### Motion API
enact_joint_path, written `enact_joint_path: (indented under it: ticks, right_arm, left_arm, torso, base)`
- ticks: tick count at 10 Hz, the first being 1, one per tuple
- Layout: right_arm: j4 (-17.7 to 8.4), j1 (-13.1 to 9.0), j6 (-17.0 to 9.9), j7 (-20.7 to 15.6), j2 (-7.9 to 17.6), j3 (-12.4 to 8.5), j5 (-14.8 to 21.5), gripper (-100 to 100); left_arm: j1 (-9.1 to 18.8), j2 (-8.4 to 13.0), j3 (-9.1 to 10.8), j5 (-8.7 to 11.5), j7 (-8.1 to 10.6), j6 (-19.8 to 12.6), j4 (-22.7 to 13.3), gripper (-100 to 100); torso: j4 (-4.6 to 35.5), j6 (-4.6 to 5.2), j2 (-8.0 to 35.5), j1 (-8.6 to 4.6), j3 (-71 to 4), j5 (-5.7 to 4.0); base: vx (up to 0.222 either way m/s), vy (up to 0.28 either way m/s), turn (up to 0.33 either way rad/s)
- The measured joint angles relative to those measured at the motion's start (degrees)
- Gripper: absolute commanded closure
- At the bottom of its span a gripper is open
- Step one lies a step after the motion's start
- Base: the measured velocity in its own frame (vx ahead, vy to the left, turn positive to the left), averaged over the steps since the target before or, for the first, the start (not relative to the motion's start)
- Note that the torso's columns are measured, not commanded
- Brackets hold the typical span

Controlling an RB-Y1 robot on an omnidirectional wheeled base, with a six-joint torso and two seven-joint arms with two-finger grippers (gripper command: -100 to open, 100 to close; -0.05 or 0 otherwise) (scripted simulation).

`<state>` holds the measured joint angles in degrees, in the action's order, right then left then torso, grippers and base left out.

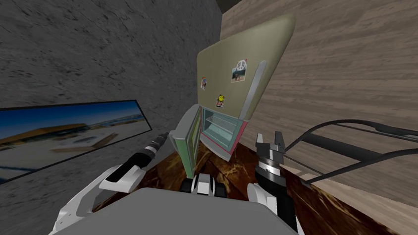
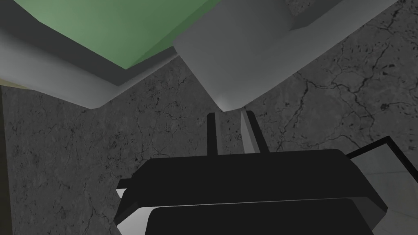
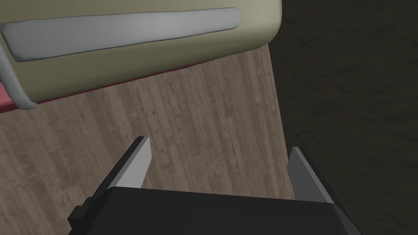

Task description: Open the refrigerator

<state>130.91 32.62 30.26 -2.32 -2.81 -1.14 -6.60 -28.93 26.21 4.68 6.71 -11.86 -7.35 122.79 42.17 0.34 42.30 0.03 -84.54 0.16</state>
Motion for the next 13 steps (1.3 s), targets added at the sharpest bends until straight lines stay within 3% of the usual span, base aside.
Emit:
enact_joint_path:
  ticks: [3, 6, 9, 13]
  right_arm:
    - [0.0, 0.0, 0.0, 0.0, 0.0, 0.0, 0.0, 0]
    - [0.0, 0.0, 0.0, 0.0, 0.0, 0.0, 0.0, 0]
    - [0.0, 0.0, 0.0, 0.0, 0.0, 0.0, 0.0, 0]
    - [0.0, 0.0, 0.0, 0.0, 0.0, 0.0, 0.0, 0]
  left_arm:
    - [-0.1, 1.2, -0.9, 0.4, 0.12, 1.2, 0.4, 100]
    - [-0.4, 2.4, -3.16, 0.8, 0.19, 1.3, 0.4, 100]
    - [-0.5, 2.9, -3.64, 1.0, 0.26, 1.4, 0.6, 100]
    - [-0.5, 2.9, -3.67, 1.0, 0.27, 1.4, 0.6, 100]
  torso:
    - [-0.2, -0.16, 0.1, -0.6, 0.1, -0.01]
    - [0.1, -0.27, -0.1, -0.14, -0.1, -0.16]
    - [0.1, -0.34, 0.0, -0.59, 0.0, -0.33]
    - [0.1, -0.35, 0.0, 0.19, 0.0, -0.09]
  base:
    - [-0.013, 0.263, -0.06]
    - [-0.01, 0.255, -0.095]
    - [0.002, 0.017, 0.007]
    - [0.001, 0.001, 0.004]
